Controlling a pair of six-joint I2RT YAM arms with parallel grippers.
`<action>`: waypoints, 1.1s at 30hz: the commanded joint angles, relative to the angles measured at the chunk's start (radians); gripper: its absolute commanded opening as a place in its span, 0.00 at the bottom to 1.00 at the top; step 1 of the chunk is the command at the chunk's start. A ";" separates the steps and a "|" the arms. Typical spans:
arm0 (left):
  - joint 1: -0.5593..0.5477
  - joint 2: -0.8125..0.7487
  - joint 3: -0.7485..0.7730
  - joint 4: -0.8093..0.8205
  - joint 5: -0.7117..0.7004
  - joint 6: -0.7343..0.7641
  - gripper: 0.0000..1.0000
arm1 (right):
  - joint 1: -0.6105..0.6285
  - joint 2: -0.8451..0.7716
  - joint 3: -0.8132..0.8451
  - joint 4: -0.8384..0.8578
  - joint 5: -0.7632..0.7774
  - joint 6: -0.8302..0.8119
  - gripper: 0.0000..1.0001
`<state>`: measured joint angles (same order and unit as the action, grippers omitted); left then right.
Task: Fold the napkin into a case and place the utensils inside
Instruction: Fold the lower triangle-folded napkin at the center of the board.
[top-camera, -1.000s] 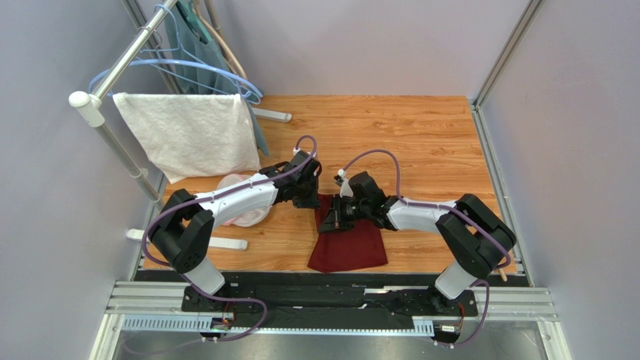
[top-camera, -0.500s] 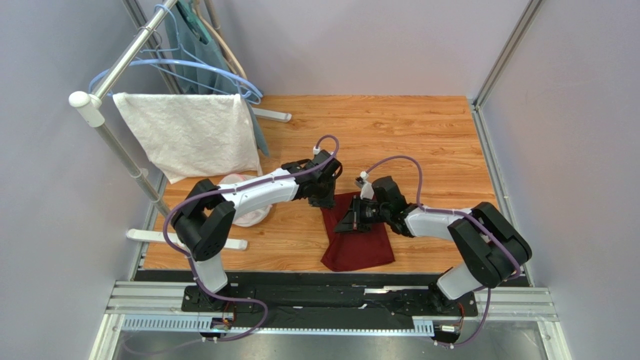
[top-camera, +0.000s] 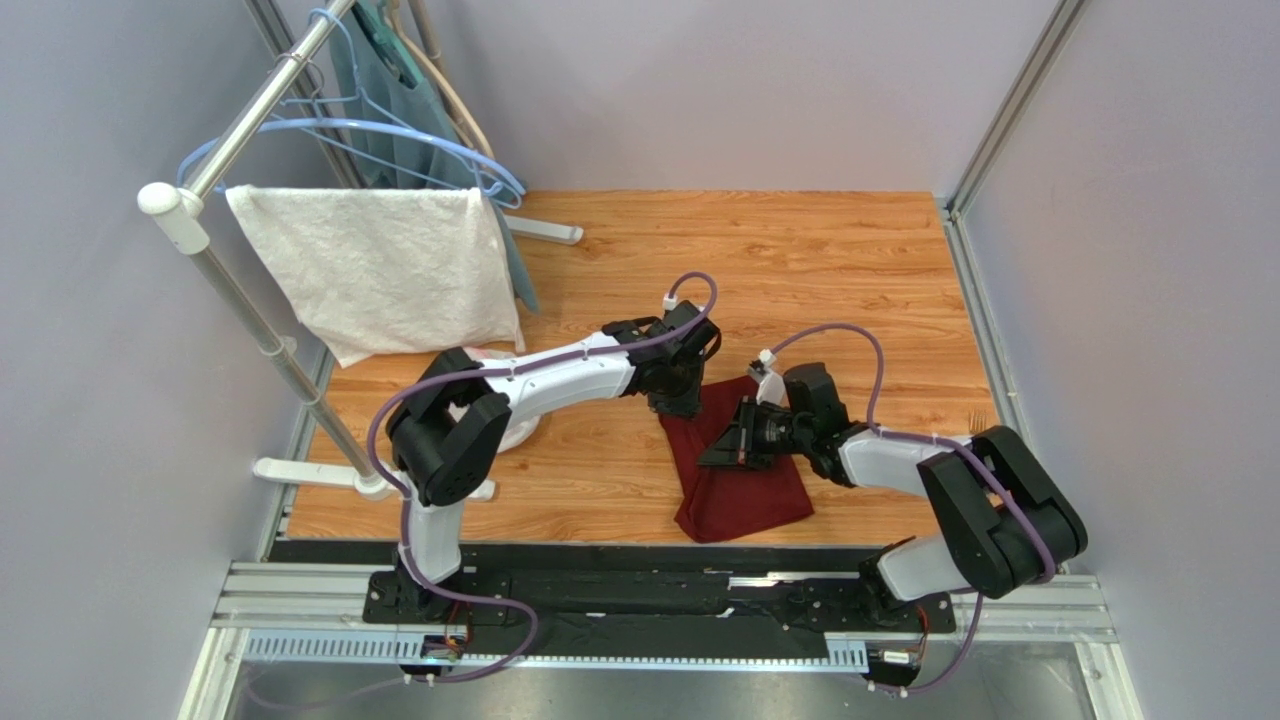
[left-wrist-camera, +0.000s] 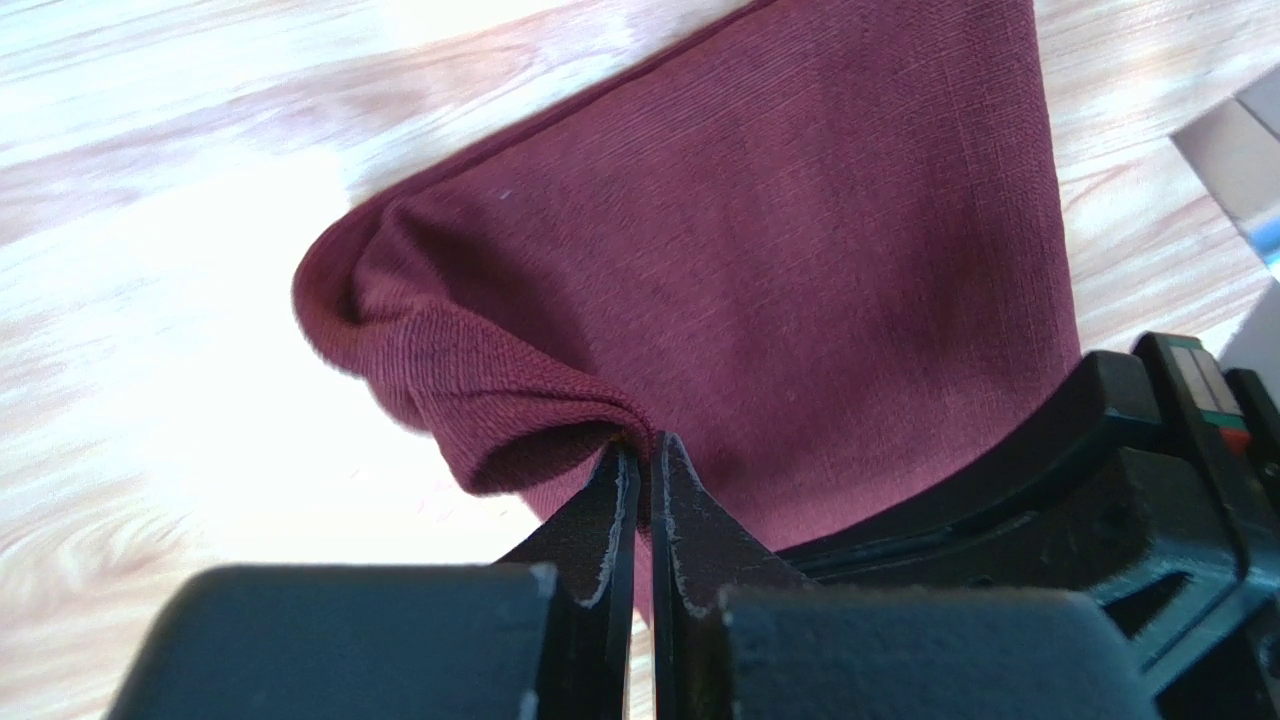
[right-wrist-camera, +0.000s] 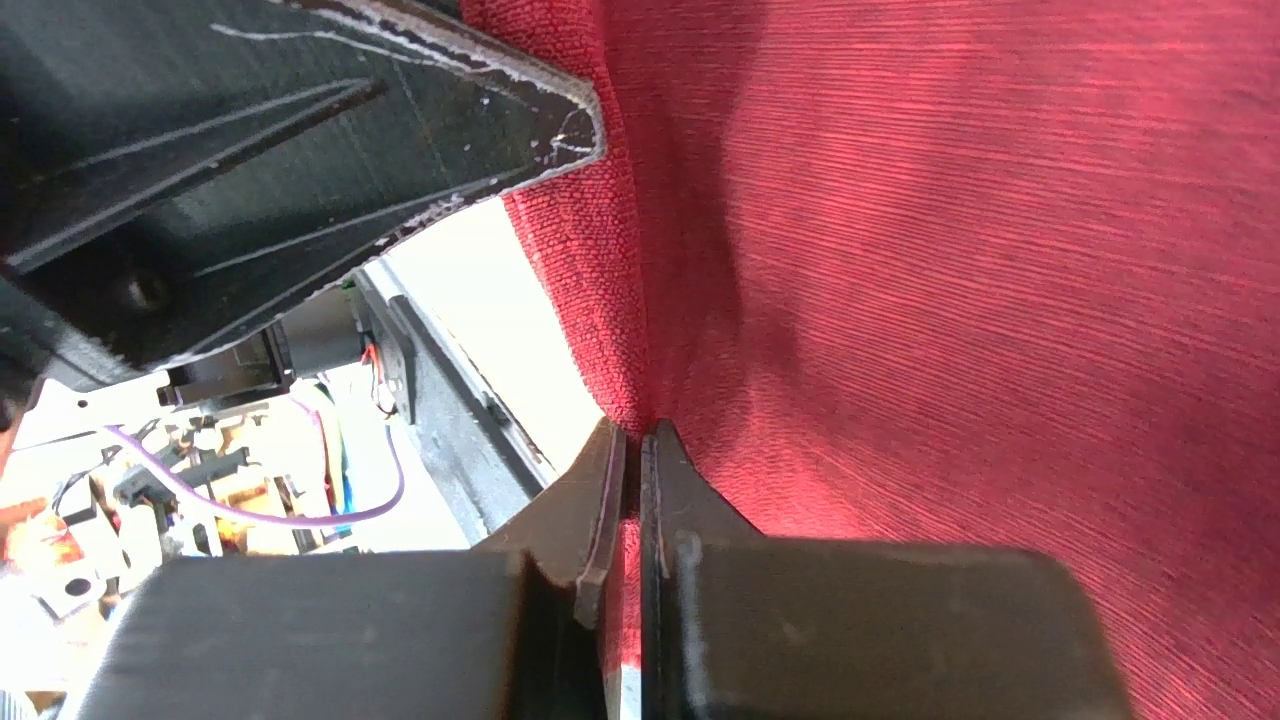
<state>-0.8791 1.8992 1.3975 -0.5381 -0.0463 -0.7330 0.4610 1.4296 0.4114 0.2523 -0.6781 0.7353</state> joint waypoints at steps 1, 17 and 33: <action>0.025 0.044 0.089 0.050 -0.095 0.017 0.00 | -0.041 -0.038 -0.048 -0.133 -0.072 -0.063 0.00; 0.020 0.061 0.101 0.058 -0.083 0.024 0.00 | -0.100 -0.215 0.204 -0.602 0.094 -0.200 0.54; 0.017 0.078 0.127 0.067 -0.047 0.032 0.00 | -0.136 0.112 0.391 -0.498 0.221 -0.237 0.02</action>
<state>-0.8619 1.9678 1.4761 -0.5030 -0.1028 -0.7223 0.3260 1.4914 0.7433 -0.3069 -0.5140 0.5224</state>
